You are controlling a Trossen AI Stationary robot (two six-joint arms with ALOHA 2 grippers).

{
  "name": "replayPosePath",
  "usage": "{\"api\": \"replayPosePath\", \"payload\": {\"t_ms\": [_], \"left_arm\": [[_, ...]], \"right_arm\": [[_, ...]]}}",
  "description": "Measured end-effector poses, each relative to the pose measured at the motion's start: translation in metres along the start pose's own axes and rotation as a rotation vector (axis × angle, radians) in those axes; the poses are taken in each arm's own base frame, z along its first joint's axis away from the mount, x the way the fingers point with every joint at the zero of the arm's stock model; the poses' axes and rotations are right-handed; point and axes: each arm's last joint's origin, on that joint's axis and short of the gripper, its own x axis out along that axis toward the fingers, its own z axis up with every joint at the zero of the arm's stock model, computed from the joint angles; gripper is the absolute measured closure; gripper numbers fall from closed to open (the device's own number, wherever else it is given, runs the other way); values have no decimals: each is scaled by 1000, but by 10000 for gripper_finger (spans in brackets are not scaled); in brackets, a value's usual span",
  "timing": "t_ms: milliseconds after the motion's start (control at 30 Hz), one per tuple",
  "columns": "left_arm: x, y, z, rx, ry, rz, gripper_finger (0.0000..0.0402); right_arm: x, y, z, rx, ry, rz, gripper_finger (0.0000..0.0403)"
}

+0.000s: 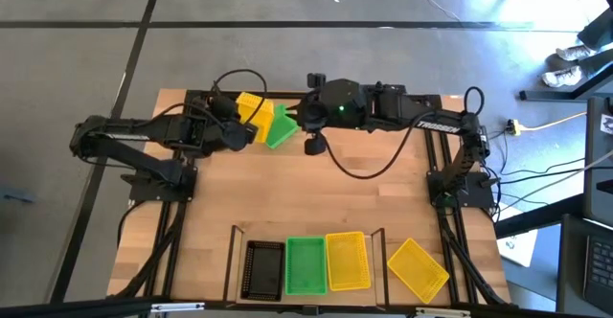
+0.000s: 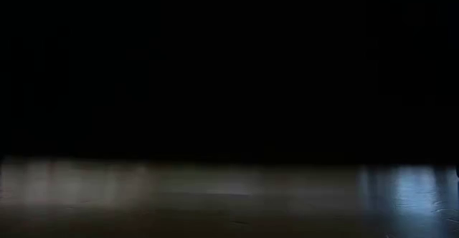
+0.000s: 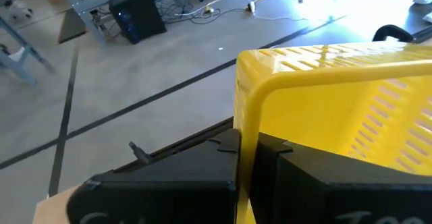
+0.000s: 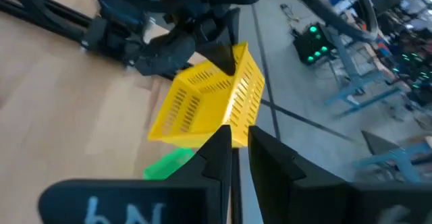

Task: Stack baskets on shelf by color
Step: Stack the left yellow basket on top of the yellow basket on the shelf

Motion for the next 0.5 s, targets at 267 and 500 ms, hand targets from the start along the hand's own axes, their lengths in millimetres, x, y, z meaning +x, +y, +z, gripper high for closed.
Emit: {"api": "replayPosePath", "payload": {"t_ms": [267,500], "left_arm": [[6,3,2,2,3,32,401],[7,3,3,2,6,31,401]], "right_arm": [[20,22,3,5,23,-14,347],[46,35,6,15,-20,-38,347]]}}
